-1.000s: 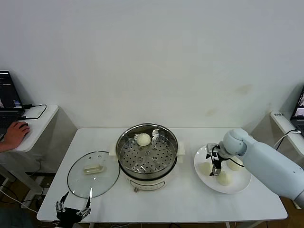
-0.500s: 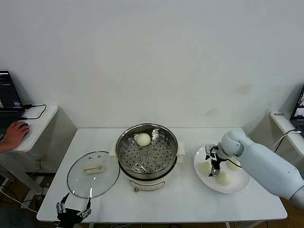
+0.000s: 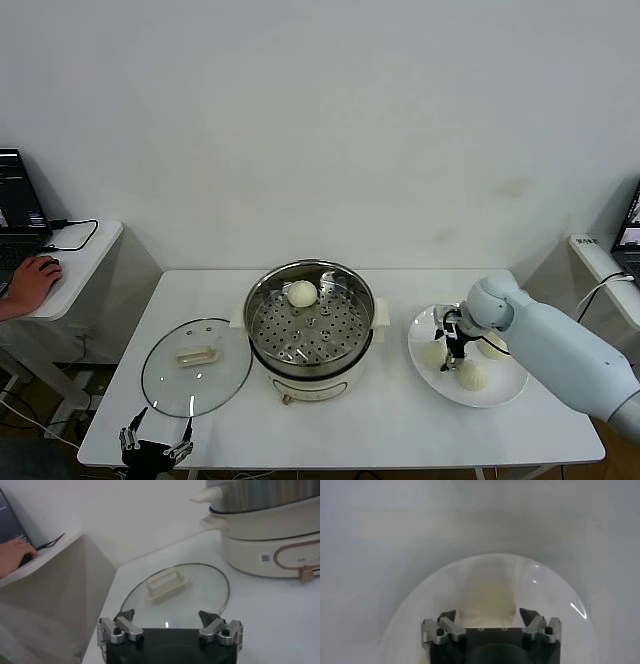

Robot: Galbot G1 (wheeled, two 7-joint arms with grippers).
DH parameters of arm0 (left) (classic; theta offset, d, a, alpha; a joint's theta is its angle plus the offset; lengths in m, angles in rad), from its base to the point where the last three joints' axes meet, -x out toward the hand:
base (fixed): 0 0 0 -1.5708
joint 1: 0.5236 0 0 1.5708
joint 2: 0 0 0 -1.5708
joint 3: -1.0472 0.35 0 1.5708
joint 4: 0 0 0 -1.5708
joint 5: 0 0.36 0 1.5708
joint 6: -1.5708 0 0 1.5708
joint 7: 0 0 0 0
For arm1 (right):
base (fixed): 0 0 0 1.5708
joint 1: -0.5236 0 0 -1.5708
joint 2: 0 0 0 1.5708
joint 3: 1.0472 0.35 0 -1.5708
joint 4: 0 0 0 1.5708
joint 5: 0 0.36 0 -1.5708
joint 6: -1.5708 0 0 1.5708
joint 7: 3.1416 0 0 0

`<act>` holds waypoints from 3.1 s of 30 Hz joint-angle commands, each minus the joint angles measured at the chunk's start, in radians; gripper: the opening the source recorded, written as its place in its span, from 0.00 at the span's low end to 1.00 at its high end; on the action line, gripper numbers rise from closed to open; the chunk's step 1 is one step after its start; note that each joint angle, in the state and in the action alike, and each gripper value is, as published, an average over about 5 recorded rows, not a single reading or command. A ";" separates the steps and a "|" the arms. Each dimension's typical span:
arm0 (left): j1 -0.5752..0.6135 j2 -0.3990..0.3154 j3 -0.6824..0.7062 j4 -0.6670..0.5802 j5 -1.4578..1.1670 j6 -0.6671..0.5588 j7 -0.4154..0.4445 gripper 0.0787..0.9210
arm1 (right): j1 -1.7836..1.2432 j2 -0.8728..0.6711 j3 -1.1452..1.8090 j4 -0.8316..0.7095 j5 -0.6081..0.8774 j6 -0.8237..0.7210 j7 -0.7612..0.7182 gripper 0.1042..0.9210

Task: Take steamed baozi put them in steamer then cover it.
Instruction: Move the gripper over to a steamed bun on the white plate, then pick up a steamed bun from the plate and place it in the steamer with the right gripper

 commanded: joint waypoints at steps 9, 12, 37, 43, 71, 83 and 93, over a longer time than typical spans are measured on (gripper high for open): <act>-0.004 -0.001 0.005 0.002 0.002 -0.004 -0.004 0.88 | 0.048 -0.027 0.005 -0.004 0.050 -0.006 -0.030 0.67; -0.010 -0.002 0.010 0.003 0.003 -0.004 -0.003 0.88 | 0.098 -0.053 -0.012 0.019 0.087 -0.015 -0.044 0.66; -0.063 -0.016 0.002 -0.001 -0.001 -0.020 -0.016 0.88 | 0.860 0.040 -0.505 0.213 0.575 -0.175 -0.143 0.65; -0.049 -0.008 -0.001 -0.012 -0.007 -0.028 -0.017 0.88 | 0.872 0.173 -0.524 0.162 0.627 -0.207 -0.142 0.65; -0.058 -0.063 -0.028 -0.079 -0.060 -0.018 -0.009 0.88 | 0.629 0.626 -0.578 -0.191 0.514 -0.230 -0.041 0.65; -0.054 -0.063 -0.016 -0.073 -0.055 -0.019 -0.009 0.88 | 0.599 0.709 -0.546 -0.277 0.484 -0.220 -0.026 0.65; -0.053 -0.062 -0.012 -0.072 -0.055 -0.019 -0.009 0.88 | 0.591 0.756 -0.544 -0.312 0.475 -0.214 -0.028 0.65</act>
